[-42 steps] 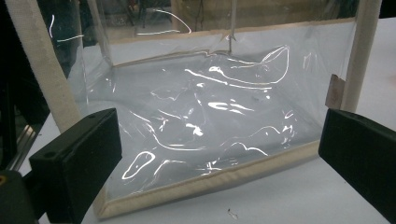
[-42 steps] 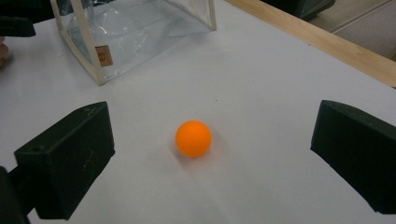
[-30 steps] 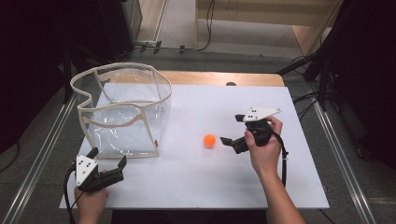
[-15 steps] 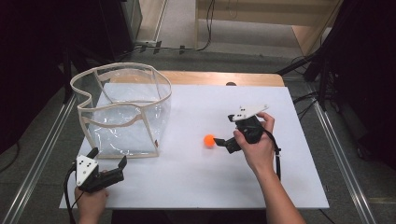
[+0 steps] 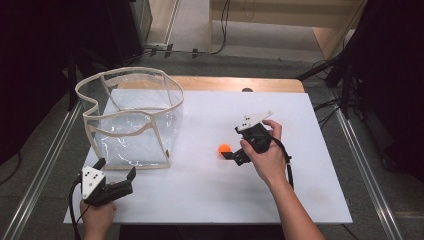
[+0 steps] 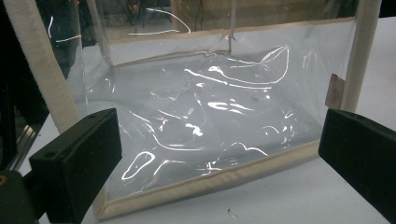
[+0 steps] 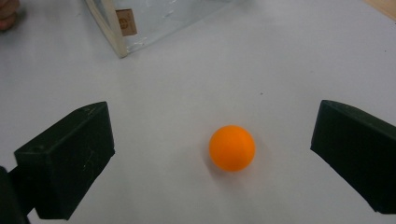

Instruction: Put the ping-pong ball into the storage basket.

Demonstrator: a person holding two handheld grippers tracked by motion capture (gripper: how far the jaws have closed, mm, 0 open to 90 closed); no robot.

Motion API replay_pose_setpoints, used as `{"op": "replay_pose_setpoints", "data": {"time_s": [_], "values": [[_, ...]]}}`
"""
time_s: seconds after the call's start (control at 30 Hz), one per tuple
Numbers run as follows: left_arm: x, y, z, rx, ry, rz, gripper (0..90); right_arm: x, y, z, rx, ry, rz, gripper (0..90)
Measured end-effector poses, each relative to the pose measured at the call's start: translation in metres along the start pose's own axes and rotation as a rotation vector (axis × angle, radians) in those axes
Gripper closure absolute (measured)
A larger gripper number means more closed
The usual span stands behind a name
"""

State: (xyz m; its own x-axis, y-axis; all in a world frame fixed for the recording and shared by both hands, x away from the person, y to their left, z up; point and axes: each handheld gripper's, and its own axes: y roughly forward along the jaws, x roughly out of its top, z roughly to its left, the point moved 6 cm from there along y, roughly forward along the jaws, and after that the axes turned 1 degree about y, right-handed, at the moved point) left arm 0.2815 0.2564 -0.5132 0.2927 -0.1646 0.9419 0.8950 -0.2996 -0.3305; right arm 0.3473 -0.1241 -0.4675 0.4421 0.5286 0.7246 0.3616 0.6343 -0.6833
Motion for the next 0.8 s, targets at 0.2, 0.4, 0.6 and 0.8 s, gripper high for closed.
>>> {"op": "replay_pose_setpoints", "data": {"time_s": [0.2, 0.4, 0.6, 0.8], "values": [[0.0, 0.0, 0.0, -0.002, -0.001, 0.002, 0.0, 0.002, 0.005, -0.001, 0.016, -0.004, 0.022, 0.0], [0.0, 0.0, 0.0, 0.0, 0.001, 0.002, 0.0, 0.003, 0.01, -0.003, 0.027, -0.01, 0.043, 0.0], [0.0, 0.0, 0.0, -0.001, 0.0, 0.001, 0.0, 0.003, 0.014, -0.008, 0.019, -0.005, 0.069, 0.0], [0.0, 0.0, 0.0, 0.0, 0.004, 0.003, 0.0, 0.001, 0.023, -0.008, 0.033, -0.02, 0.124, 0.0]]}}
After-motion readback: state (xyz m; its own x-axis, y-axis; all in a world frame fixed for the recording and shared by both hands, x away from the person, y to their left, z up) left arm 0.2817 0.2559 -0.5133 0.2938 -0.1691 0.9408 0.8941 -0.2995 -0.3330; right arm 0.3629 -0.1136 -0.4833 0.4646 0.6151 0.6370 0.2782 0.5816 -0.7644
